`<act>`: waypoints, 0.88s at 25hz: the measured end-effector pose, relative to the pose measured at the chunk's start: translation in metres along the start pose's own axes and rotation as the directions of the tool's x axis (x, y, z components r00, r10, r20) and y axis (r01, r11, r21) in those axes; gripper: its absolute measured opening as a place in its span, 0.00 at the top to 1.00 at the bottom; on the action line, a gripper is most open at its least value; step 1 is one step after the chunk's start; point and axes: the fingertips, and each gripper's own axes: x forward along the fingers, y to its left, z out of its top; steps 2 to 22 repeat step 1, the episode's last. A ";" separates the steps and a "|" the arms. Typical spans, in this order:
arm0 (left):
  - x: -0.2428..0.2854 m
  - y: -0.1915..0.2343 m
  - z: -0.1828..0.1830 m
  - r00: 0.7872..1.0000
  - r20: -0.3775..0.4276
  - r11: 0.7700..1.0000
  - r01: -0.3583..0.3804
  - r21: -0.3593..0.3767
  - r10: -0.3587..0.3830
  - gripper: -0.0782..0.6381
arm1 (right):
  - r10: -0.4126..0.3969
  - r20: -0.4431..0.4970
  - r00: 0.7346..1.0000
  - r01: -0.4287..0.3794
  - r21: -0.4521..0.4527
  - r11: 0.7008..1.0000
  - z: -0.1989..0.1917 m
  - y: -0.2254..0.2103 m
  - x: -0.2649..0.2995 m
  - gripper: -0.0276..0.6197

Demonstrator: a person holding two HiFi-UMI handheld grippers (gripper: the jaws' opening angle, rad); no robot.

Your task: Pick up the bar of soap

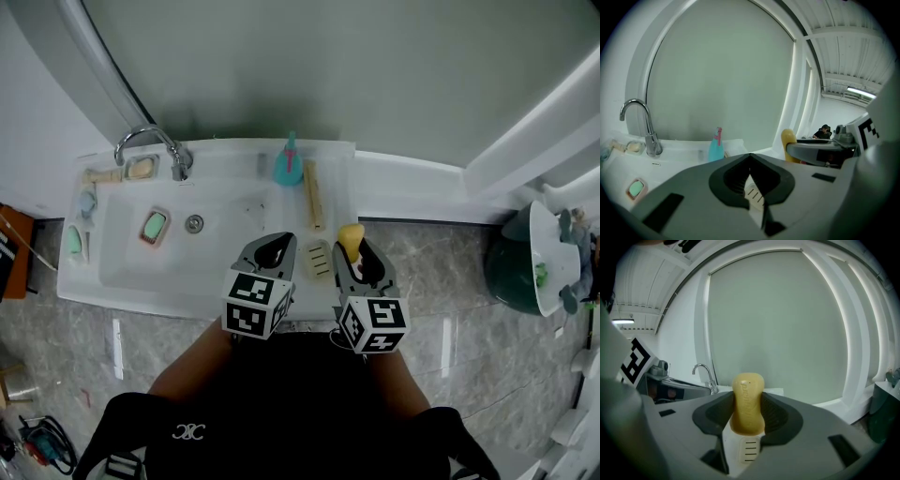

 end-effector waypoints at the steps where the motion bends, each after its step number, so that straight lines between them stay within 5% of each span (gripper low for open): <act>1: 0.000 -0.001 0.000 1.000 -0.001 1.000 -0.001 0.000 0.001 0.88 | 0.001 0.000 1.000 -0.001 0.000 1.000 0.000 0.000 0.000 0.66; 22: 0.000 -0.001 0.000 1.000 -0.001 1.000 -0.001 0.000 0.001 0.88 | 0.001 0.000 1.000 -0.001 0.000 1.000 0.000 0.000 0.000 0.66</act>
